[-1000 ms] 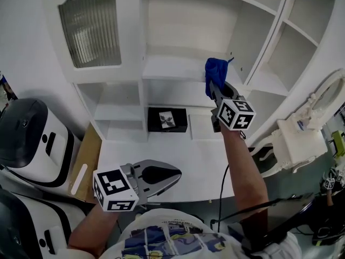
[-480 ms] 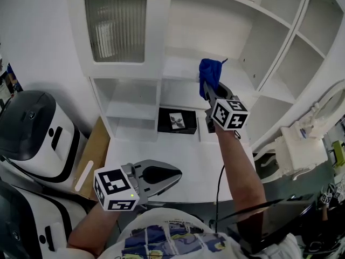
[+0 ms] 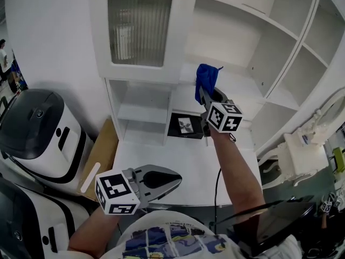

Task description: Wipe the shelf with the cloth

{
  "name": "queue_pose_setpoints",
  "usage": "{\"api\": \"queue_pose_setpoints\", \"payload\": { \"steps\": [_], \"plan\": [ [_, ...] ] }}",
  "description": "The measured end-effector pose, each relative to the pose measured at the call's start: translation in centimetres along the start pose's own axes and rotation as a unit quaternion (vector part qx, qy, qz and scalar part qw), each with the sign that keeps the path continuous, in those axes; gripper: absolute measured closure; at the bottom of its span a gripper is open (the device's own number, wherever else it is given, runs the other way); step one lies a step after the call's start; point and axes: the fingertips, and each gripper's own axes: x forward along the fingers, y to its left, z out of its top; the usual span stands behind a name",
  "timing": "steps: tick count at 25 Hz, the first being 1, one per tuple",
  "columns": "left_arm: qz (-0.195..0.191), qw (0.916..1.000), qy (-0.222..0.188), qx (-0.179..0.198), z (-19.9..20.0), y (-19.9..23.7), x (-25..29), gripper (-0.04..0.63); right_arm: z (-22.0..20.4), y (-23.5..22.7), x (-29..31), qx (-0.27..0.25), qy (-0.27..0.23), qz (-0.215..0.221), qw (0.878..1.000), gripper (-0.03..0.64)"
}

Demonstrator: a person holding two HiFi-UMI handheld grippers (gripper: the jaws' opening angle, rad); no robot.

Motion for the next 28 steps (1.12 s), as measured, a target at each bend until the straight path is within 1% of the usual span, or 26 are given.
{"api": "queue_pose_setpoints", "payload": {
  "steps": [13,17,22,26,28],
  "plan": [
    [0.005,1.0,0.006,-0.006,-0.7,0.2,-4.5,0.592,-0.9,5.5,3.2,0.018,0.009,0.019,1.0,0.548],
    [0.004,0.9999,0.008,-0.01,-1.0,0.4,-5.9,0.592,-0.9,5.6,3.3,0.026,0.011,0.011,1.0,0.548],
    [-0.009,0.9998,0.006,-0.018,-1.3,0.2,-7.0,0.592,-0.4,5.4,2.6,0.02,0.024,0.009,0.999,0.548],
    [-0.033,0.9988,-0.007,-0.035,-1.3,0.0,-7.2,0.592,1.9,4.2,0.3,0.01,0.025,0.008,1.0,0.548],
    [-0.042,0.9986,-0.007,-0.032,-1.1,0.0,-6.7,0.592,3.9,2.8,-1.0,-0.001,0.023,0.0,1.0,0.548]
  ]
}}
